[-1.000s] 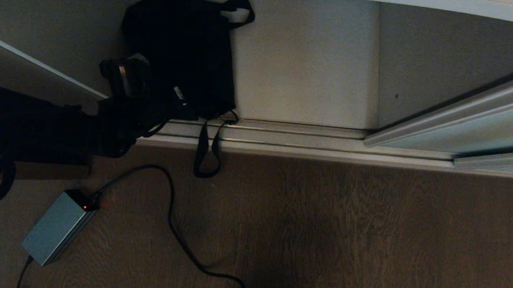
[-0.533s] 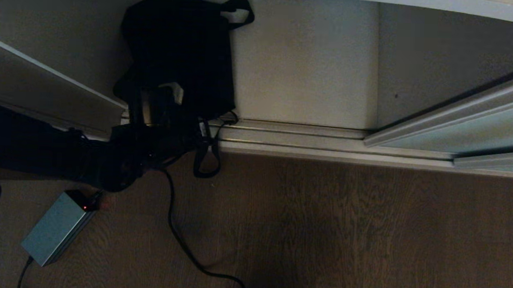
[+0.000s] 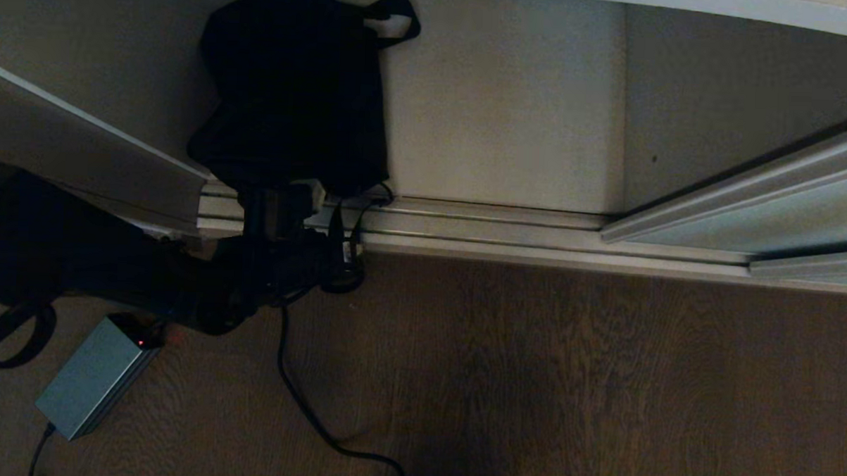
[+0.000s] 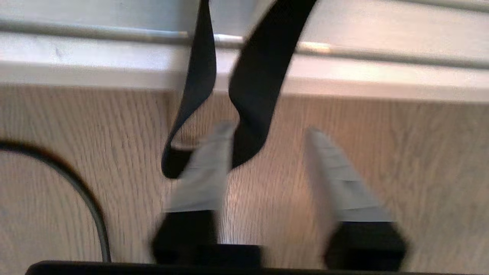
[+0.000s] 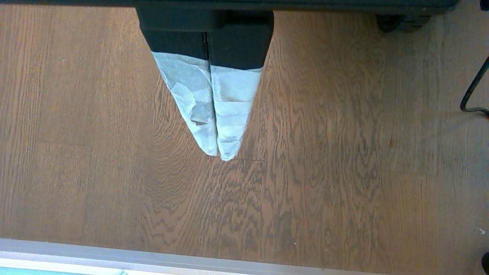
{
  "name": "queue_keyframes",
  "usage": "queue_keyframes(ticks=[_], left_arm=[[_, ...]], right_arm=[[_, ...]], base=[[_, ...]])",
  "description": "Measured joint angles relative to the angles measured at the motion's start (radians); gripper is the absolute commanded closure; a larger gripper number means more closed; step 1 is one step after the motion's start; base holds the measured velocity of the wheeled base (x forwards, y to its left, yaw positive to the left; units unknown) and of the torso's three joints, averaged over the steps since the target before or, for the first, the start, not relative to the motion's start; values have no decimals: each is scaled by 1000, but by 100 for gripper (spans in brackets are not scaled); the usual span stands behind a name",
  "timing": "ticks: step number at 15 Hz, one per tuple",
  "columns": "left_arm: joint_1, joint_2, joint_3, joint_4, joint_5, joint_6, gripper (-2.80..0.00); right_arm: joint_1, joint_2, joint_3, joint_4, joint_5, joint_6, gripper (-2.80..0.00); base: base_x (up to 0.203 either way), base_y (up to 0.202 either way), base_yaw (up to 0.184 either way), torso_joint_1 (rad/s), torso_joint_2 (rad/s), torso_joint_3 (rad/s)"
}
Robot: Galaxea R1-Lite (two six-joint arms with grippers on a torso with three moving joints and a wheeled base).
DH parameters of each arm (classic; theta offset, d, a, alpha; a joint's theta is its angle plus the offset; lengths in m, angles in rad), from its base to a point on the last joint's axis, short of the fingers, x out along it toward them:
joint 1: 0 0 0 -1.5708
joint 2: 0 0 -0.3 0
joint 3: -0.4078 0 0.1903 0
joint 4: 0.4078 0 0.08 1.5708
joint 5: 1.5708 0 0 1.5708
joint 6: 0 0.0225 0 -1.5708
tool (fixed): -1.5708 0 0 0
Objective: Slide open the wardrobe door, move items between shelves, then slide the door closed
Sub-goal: Place the bag on the lower shelf
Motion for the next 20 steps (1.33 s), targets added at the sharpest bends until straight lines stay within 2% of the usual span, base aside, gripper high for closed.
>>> queue_keyframes(ticks=[4,9,14,17,20], left_arm=[[24,67,-65,3,3,15,-280],[39,119,-112,-5,11,75,-280],[42,120,-124,-17,15,84,-280],[42,115,-124,-17,16,128,-280],[40,121,-122,-8,7,120,-280]], right_arm=[[0,0,0,0,0,0,0],[0,0,0,0,0,0,0],[0,0,0,0,0,0,0],[0,0,0,0,0,0,0],[0,0,0,0,0,0,0]], base=[[0,0,0,0,0,0],[0,0,0,0,0,0],[0,0,0,0,0,0],[0,0,0,0,0,0],[0,0,0,0,0,0]])
